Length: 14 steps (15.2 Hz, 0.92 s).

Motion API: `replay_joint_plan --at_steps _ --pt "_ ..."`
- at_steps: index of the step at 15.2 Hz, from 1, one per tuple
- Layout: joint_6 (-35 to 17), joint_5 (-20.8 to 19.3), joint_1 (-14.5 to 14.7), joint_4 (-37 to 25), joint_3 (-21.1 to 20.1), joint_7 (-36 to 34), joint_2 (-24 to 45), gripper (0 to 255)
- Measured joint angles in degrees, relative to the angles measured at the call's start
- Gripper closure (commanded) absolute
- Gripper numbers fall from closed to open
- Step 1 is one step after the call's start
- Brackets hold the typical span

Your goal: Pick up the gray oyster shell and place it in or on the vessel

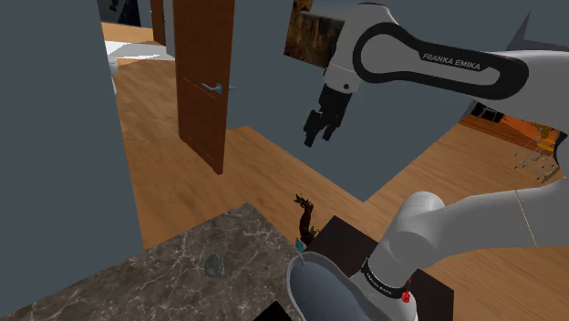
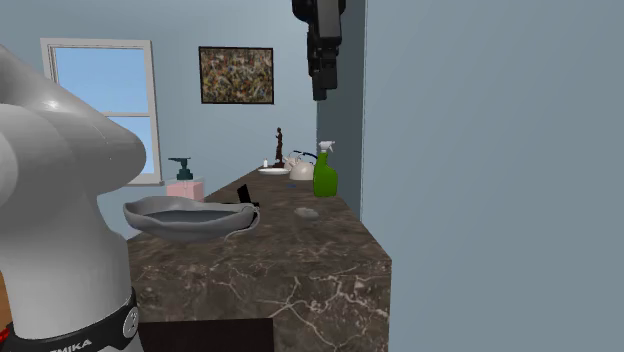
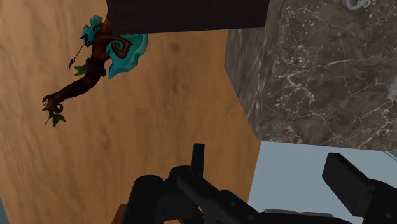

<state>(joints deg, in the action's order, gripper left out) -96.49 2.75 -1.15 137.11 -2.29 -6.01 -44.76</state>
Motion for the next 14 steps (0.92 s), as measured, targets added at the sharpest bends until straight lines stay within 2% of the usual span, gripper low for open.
replay_joint_plan --at_steps 3,9,14 --pt "-0.7 0.3 0.6 0.6 -1.6 -1.2 0.6 0" --pt "-4.6 1.8 3.2 0.3 -9.9 -7.5 7.1 0" --pt "-7.4 1.5 4.5 -1.9 -16.3 -12.5 14.6 0"
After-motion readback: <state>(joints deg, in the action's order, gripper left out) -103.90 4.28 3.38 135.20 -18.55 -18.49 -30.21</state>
